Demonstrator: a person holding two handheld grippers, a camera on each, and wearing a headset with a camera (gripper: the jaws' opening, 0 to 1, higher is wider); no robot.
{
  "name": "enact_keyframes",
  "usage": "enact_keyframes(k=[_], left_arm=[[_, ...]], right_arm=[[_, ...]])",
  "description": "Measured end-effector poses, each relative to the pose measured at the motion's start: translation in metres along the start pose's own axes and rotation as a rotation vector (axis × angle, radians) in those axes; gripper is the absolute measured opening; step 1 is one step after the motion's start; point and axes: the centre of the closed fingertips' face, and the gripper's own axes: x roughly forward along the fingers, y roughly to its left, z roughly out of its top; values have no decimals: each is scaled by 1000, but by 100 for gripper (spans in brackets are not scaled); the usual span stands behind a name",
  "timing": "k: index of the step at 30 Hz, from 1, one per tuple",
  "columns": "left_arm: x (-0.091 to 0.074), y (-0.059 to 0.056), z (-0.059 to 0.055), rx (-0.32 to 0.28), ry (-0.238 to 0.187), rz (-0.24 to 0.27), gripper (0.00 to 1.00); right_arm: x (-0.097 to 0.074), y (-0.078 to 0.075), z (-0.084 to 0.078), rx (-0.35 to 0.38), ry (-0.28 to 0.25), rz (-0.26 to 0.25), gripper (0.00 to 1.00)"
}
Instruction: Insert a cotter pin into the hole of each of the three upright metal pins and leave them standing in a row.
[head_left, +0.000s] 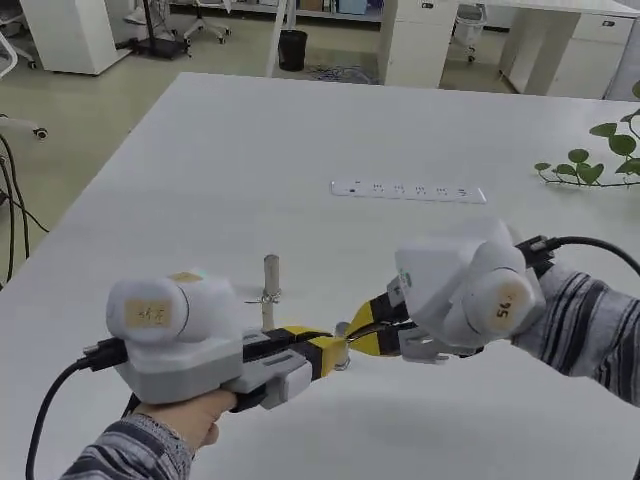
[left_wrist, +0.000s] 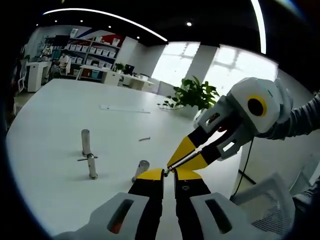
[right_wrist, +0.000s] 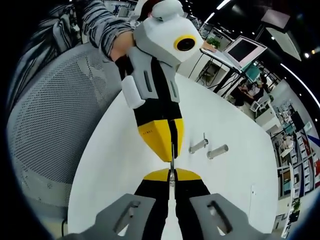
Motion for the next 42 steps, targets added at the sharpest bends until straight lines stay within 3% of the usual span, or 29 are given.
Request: enact_keyframes(k=[10,14,22,33,37,42], left_arm=[[-1,-3,-5,28,18,-4,0],[-2,-4,-5,109,21,-2,0],[-4,-5,-7,194,43,-22,0],[-5,-12,-13,390,95,-77,0],[-6,-17,-11,462,90,-105,0],[-7,-18,-14,500,111,-122,0]], right_arm=[[1,6,2,-3,1,-1,0],[0,5,3,20,-1,-12,0],[1,2,-3,69,7,-17,0],[2,11,-6,159,-23,32,2],[3,15,-6,177,-29,53,1],[3,20,-6,187,-35,70,0]])
